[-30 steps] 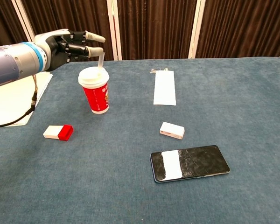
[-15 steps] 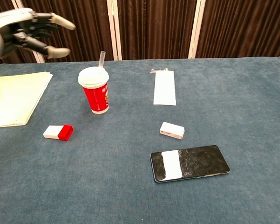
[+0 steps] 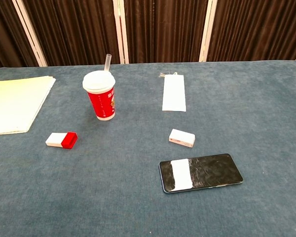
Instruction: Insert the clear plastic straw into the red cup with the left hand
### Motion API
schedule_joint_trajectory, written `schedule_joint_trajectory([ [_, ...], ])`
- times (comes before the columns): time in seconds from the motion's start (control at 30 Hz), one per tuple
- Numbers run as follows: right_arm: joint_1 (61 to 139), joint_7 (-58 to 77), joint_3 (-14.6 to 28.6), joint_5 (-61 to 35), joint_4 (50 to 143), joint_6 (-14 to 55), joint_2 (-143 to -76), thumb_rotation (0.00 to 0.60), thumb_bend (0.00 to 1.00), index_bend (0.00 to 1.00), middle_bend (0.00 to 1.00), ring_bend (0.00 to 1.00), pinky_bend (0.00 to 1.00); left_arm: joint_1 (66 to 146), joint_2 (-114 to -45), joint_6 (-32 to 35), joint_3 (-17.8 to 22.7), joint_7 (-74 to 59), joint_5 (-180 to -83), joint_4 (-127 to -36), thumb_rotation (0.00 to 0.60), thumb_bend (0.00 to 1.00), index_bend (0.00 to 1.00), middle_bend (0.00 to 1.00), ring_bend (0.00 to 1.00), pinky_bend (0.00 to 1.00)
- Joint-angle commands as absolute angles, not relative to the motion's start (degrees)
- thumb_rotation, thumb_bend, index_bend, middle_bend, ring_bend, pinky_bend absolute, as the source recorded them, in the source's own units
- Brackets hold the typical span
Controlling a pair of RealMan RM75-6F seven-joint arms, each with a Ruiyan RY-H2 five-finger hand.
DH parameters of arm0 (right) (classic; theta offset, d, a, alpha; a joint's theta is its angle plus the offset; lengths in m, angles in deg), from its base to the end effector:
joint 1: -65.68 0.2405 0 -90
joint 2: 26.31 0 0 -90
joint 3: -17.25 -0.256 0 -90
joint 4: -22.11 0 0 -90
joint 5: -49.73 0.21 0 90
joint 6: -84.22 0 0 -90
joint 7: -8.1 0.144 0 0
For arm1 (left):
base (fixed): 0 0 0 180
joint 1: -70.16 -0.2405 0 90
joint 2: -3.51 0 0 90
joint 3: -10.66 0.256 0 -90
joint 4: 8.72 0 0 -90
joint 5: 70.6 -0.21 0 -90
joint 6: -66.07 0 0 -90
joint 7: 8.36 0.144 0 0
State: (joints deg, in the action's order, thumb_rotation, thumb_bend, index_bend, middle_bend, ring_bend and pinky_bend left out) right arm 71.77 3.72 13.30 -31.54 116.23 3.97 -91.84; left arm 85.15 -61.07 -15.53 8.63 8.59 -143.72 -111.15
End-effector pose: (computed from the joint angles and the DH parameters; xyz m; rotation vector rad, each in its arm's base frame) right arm -0.3120 -0.1903 0.1436 1.3791 -0.9628 0.8314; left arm -0.2730 0.2227 0.1391 -1.4255 -0.8828 -0.7846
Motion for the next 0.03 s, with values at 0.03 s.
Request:
schedule_joint_trajectory([
  [0.03, 71.79, 3.56, 13.37, -31.77, 115.99, 3.89, -92.06, 0.600, 0.12, 0.00, 0.00, 0.00, 0.00, 82.41, -59.92, -18.23, 10.35, 8.25, -145.40, -109.87, 0.600, 0.19, 0.10, 0.00, 0.00, 0.00],
])
